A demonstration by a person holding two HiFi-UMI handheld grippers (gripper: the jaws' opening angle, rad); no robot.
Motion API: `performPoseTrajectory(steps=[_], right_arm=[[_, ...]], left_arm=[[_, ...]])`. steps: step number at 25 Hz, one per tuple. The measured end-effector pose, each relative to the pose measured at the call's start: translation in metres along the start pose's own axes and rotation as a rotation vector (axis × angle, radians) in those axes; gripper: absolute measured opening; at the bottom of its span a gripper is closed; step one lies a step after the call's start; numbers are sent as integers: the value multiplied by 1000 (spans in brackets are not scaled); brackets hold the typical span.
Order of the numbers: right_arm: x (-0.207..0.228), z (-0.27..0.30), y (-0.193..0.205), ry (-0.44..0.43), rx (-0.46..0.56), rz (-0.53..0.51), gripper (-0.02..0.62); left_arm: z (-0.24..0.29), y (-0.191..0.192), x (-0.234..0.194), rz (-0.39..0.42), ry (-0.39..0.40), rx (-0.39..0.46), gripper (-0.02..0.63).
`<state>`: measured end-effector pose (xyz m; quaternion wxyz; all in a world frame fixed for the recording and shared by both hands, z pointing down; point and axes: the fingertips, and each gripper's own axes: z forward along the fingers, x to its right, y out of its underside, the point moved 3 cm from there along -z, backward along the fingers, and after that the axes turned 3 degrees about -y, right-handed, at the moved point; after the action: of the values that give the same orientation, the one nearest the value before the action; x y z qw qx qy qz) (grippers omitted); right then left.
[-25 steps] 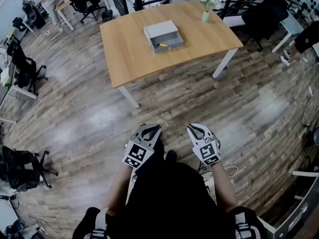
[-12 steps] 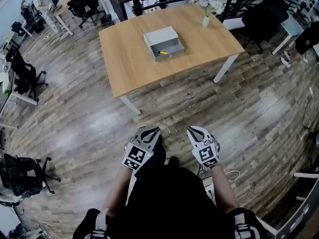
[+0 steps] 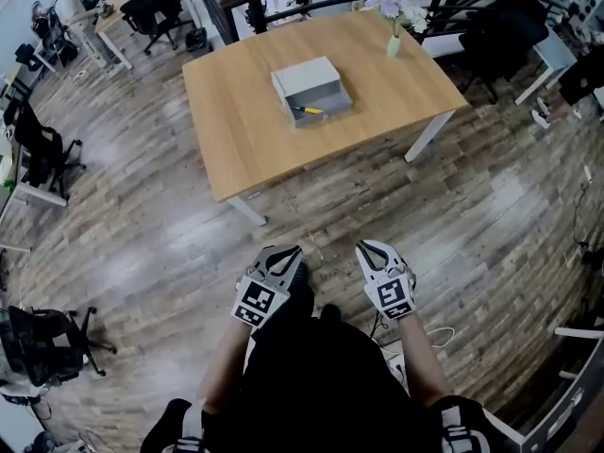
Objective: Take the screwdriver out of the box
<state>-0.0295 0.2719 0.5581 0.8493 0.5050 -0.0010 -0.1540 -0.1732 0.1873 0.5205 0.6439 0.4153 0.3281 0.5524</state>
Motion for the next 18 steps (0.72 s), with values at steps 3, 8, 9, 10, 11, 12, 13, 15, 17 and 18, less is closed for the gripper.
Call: performPoseTrajectory(steps=[3, 8, 9, 10, 11, 12, 13, 15, 17, 18], right_arm=[[9, 14, -9, 14, -3, 4, 46], [24, 37, -19, 41, -30, 10, 46], [27, 41, -21, 49, -31, 8, 46], [30, 45, -23, 58, -32, 8, 46], [33, 48, -25, 68, -33, 12, 46], [37, 51, -26, 79, -34, 18, 46], [40, 54, -27, 89, -37, 24, 46], [48, 57, -29, 110, -43, 33, 46], [54, 62, -29, 127, -48, 46, 46], [56, 65, -29, 133, -49, 57, 46]], left_arm=[[10, -4, -22, -3, 10, 6, 28], [30, -13, -54, 0, 45, 17, 28], [35, -14, -59, 2, 55, 18, 28], [39, -15, -65, 5, 65, 18, 28], [43, -16, -69, 9, 77, 18, 28], [47, -18, -74, 14, 90, 19, 28], [52, -21, -78, 20, 102, 22, 28], [61, -28, -86, 34, 122, 31, 28], [69, -34, -94, 45, 137, 40, 28], [72, -36, -98, 51, 143, 42, 28]])
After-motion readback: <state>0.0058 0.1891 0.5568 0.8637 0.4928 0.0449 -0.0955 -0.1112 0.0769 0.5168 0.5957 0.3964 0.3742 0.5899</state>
